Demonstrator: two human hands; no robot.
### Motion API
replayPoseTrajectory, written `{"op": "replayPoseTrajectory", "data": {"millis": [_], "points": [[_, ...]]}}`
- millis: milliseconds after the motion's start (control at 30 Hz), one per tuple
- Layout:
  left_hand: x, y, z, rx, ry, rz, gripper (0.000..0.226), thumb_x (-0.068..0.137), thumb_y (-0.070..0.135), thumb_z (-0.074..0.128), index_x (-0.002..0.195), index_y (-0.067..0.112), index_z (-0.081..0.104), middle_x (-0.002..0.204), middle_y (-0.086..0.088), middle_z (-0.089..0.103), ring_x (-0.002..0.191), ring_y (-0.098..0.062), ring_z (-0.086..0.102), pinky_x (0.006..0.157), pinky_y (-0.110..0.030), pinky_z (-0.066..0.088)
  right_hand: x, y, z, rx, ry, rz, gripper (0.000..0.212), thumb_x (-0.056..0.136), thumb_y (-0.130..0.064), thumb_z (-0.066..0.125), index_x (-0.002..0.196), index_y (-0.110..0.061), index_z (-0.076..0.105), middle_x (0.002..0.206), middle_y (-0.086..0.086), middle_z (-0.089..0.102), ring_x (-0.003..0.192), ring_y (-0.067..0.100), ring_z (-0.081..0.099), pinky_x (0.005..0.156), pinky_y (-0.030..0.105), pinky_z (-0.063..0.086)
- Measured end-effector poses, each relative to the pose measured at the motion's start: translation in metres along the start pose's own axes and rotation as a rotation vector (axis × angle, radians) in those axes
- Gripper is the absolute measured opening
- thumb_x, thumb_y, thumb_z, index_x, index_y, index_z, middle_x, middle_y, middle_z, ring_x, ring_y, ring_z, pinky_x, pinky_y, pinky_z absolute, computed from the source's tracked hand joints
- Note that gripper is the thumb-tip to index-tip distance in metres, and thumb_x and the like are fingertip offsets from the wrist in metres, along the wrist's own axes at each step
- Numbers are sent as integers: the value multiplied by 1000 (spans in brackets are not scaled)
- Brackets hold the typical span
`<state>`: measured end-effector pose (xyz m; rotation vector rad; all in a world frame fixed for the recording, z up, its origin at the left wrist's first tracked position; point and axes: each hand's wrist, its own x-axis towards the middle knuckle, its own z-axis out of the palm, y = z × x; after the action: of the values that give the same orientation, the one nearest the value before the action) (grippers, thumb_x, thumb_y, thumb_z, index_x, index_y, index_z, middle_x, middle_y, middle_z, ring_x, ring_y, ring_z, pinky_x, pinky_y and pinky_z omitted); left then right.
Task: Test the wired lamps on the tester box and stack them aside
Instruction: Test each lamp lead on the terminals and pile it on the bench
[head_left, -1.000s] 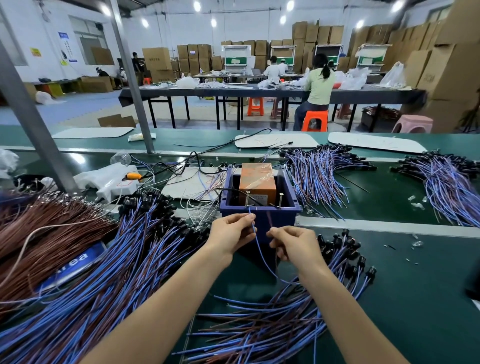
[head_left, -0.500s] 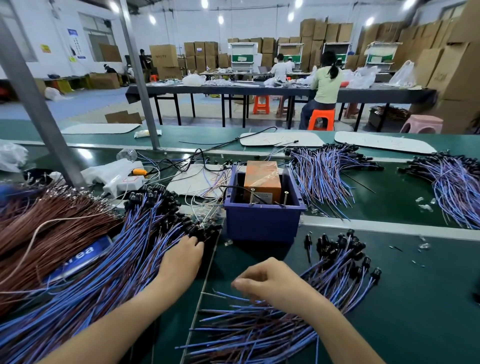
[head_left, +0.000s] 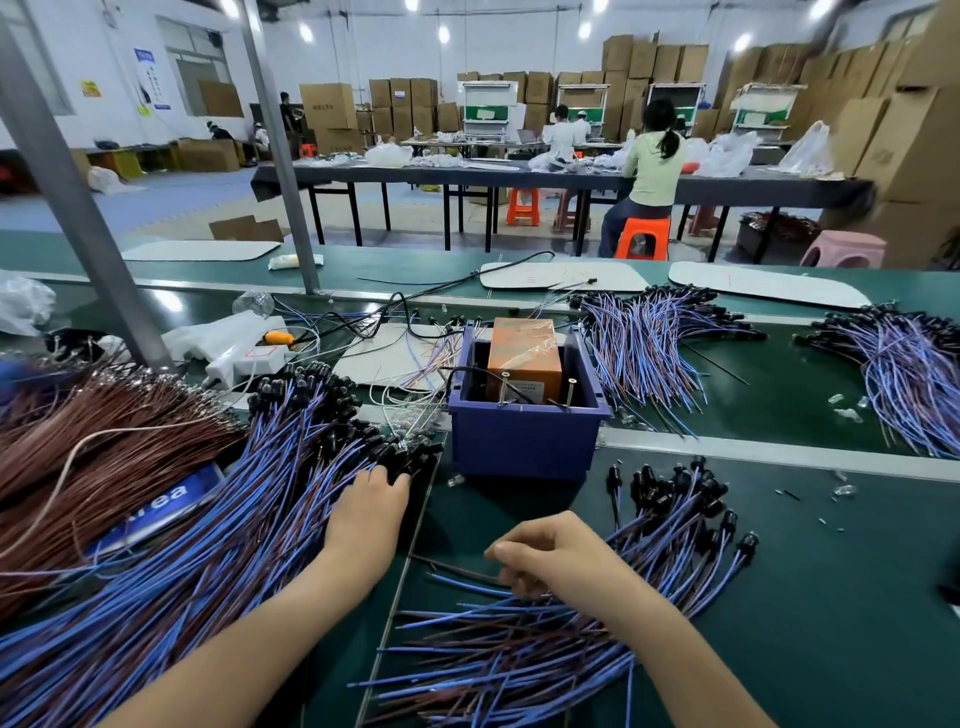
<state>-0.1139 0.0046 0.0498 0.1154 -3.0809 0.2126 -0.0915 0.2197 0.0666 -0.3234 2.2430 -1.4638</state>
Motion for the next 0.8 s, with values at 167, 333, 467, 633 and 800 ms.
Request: {"op": "replayPoseTrajectory", "data": {"millis": [167,333,467,633,800], "points": [[-11,-1,3,73,-119,26,66,82,-4,57,138,19,31,134,-5,35,123,-26,38,95,-35,40,-2,5,-5,45,23,32,17,93,-26,60,93,-17,74,73,-2,72,66,10,64,67,21,55],[-14,-8,-10,-59,-124,98,81,82,-12,52,149,22,21,123,-5,40,110,-23,47,85,-30,44,-2,3,-4,59,61,36,17,95,-22,58,94,-15,73,72,-2,71,65,9,64,66,22,54],[-17,6,-41,-759,131,334,79,83,-5,61,146,32,32,97,4,58,90,-12,59,85,-23,48,1,-10,7,329,63,-8,15,92,-13,62,106,-18,67,79,-1,72,68,10,65,66,22,55],[-33,47,-71,-1285,266,443,69,82,-3,67,131,43,50,98,14,65,97,-6,65,90,-17,49,7,-27,27,537,156,-237,14,95,-7,55,99,-4,68,76,4,71,67,18,65,57,26,52],[-47,49,-56,-1120,138,325,47,89,12,64,128,34,52,110,13,62,97,-2,59,89,-16,46,6,-18,-4,786,361,-226,19,94,-13,52,106,-7,65,85,15,74,70,19,71,60,24,57]]}}
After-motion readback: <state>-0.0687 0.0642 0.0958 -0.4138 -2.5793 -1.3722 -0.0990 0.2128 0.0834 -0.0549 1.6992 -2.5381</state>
